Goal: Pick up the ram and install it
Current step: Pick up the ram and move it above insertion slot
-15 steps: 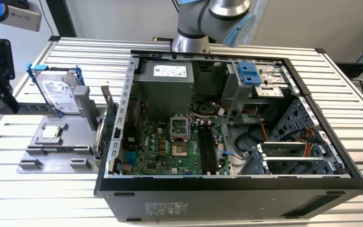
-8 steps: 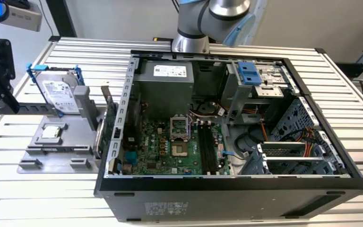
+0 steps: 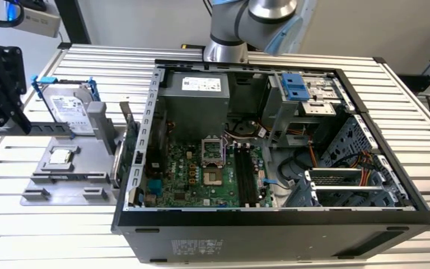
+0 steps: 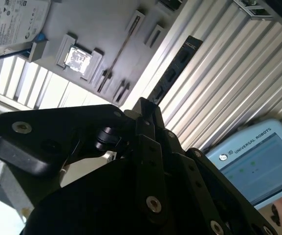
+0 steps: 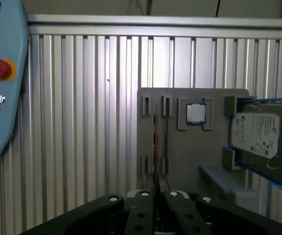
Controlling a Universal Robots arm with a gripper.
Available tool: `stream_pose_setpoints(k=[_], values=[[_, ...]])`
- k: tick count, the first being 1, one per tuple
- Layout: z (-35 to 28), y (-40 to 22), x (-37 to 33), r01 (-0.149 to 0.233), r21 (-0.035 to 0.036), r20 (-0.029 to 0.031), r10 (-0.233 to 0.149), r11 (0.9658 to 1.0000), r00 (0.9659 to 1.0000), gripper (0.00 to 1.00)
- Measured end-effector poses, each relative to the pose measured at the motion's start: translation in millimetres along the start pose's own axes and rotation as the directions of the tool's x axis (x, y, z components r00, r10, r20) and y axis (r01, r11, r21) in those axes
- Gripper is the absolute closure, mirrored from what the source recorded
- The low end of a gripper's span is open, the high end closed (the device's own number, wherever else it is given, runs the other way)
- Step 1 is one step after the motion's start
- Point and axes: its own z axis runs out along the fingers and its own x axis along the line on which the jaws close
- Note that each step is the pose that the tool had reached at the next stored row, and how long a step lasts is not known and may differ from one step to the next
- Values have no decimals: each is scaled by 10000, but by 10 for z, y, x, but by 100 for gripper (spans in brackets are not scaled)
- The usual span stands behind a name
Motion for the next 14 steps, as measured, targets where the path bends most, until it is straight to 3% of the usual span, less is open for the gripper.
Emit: stream_pose_setpoints(k=[14], values=[[-6,-258,-36,-1,-71,-43,1,10000,10000,100]])
